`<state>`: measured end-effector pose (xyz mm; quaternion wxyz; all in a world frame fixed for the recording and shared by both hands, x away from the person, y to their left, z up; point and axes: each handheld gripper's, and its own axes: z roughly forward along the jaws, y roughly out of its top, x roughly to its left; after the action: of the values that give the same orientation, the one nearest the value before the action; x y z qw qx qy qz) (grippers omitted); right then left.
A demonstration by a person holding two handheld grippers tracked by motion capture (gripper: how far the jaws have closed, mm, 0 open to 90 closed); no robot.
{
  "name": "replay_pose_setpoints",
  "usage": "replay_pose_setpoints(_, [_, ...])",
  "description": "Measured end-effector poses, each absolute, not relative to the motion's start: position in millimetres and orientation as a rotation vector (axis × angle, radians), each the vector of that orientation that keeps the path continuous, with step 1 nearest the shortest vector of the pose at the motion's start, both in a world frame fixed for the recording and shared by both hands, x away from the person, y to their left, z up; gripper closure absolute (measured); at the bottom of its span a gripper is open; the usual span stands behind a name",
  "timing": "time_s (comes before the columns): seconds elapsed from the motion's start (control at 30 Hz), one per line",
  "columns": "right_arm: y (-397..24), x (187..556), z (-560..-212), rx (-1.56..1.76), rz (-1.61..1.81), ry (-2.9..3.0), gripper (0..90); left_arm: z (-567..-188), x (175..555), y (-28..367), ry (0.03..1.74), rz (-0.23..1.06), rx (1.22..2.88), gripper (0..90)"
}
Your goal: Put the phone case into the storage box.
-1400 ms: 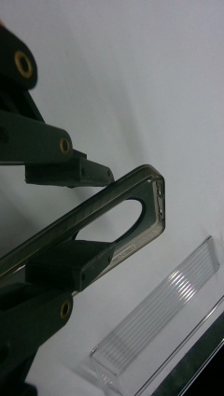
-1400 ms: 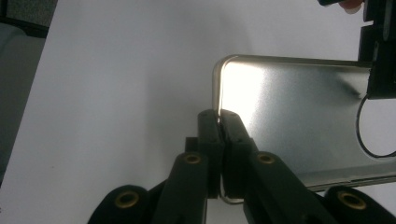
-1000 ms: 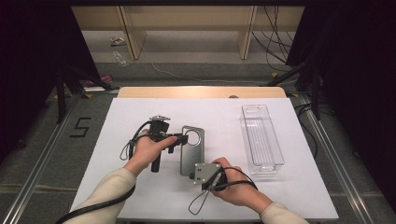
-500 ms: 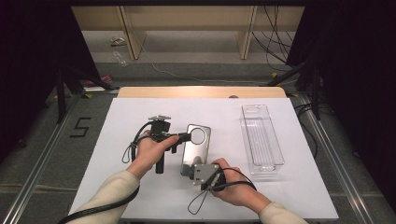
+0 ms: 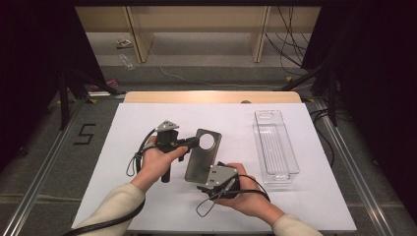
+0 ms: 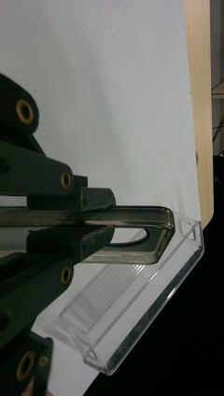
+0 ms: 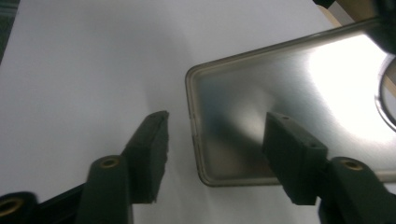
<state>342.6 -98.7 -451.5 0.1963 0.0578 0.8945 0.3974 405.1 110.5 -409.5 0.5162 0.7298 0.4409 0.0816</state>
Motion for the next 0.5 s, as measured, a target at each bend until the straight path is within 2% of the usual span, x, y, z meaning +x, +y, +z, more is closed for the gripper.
replay_pose_setpoints(0.2, [-104.1,346.5,-449.2,0.279,1.24,2.462,26.9,-413.3,400.5,124.6,1.03,0.243,1.703,81.2])
replay_pose_setpoints(0.5, [-118.7,350.0,-444.3,0.447,1.374,2.375,20.1,-419.3,389.6,141.1,0.967,0.326,1.66,81.2])
